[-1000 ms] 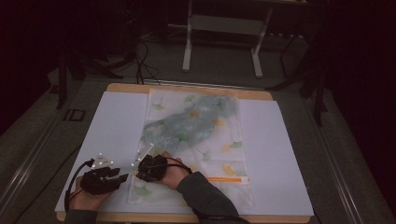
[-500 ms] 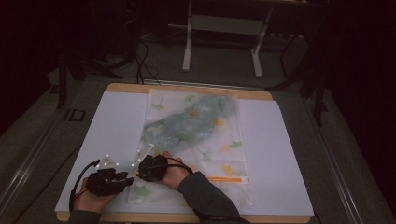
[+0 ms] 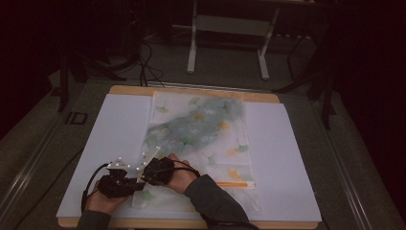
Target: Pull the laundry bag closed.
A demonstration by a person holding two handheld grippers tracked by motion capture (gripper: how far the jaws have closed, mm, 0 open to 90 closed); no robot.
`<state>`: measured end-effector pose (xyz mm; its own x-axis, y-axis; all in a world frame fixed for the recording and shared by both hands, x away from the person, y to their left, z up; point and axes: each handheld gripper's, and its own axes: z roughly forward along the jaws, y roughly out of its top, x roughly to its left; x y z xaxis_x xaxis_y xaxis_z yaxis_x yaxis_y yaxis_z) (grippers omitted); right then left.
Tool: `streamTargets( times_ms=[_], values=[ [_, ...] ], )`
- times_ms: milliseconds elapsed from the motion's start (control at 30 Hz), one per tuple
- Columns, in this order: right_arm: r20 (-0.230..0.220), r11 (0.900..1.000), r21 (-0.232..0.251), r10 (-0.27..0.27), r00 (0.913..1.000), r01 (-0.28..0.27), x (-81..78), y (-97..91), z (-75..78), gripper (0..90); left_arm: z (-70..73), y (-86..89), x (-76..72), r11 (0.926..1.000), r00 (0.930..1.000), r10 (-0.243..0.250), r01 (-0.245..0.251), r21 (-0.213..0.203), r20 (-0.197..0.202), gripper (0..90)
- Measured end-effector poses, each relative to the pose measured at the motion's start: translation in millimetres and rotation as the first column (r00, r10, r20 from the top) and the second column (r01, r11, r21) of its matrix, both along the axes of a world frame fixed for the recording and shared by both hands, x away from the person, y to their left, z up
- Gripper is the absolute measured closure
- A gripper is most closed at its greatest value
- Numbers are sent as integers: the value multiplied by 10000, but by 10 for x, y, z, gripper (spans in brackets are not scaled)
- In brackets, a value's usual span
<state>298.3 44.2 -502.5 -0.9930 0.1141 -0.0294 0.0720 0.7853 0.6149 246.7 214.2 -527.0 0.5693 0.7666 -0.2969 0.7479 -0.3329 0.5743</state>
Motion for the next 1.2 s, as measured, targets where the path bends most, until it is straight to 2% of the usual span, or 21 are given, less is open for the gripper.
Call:
streamTargets(
  times_ms=[267, 433, 667, 733, 833, 1200],
  values=[
    [174, 9998, -11, 189, 9997, -189, 4, -14, 32, 837, -40, -35, 53, 9996, 9988, -219, 211, -193, -442, 764],
    [150, 9997, -6, 234, 9996, -234, 5, -16, 22, 837, -65, -7, 81, 9984, 9968, -180, 137, -555, -773, 818],
    [188, 9997, 29, 257, 9995, -258, -5, -9, 58, 838, -74, 8, 109, 9966, 9945, -183, 98, -824, -1033, 810],
    [216, 9997, 48, 253, 9994, -254, -7, -3, 59, 839, -75, 9, 113, 9965, 9941, -211, 124, -821, -1060, 818],
    [202, 9997, 30, 250, 9995, -251, -7, -7, 55, 839, -77, -2, 110, 9967, 9945, -303, 225, -775, -1007, 875],
    [32, 9997, -15, 254, 9997, -254, 9, -56, 3, 841, -59, 11, 83, 9950, 9968, -376, 309, -950, -702, 885]
  ],
)
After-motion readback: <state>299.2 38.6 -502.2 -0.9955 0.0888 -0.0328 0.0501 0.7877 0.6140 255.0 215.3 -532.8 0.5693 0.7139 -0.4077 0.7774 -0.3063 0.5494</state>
